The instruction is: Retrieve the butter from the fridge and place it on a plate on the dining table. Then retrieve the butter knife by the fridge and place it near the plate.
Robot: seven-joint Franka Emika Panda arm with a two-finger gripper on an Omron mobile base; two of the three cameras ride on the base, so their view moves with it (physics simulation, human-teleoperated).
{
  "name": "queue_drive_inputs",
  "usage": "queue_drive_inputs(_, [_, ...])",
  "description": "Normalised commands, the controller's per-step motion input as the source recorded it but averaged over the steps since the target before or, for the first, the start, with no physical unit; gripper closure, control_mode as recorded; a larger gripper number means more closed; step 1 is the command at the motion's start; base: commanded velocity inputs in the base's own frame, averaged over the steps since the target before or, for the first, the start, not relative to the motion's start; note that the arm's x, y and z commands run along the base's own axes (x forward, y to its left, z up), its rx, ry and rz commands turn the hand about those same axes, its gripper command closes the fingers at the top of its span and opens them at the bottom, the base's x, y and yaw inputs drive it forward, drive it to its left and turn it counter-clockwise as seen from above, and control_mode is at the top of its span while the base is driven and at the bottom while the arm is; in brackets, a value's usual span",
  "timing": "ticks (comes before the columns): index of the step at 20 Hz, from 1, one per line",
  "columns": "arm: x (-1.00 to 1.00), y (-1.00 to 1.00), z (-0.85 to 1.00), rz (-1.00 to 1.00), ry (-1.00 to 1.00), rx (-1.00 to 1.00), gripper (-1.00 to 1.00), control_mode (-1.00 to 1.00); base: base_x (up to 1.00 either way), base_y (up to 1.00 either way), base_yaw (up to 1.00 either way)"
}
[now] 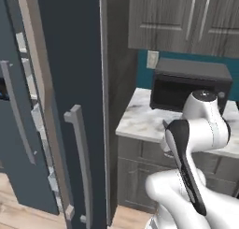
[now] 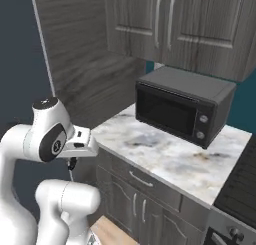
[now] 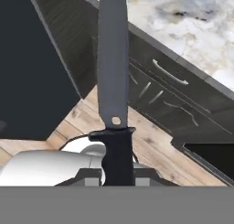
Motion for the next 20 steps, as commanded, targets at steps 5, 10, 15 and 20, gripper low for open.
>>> queue_drive_inputs(5, [0.0, 0.0, 0.0, 0.0, 0.0, 0.0, 1.0, 1.0, -1.0, 0.06, 0.28])
queue_drive_inputs(10, [0.0, 0.0, 0.0, 0.0, 0.0, 0.0, 1.0, 1.0, -0.61, -0.28, 0.73])
queue_drive_inputs(15, [0.0, 0.0, 0.0, 0.0, 0.0, 0.0, 1.0, 1.0, -0.5, -0.29, 0.9])
queue_drive_inputs(20, [0.0, 0.0, 0.0, 0.0, 0.0, 0.0, 1.0, 1.0, -0.6, -0.19, 0.89])
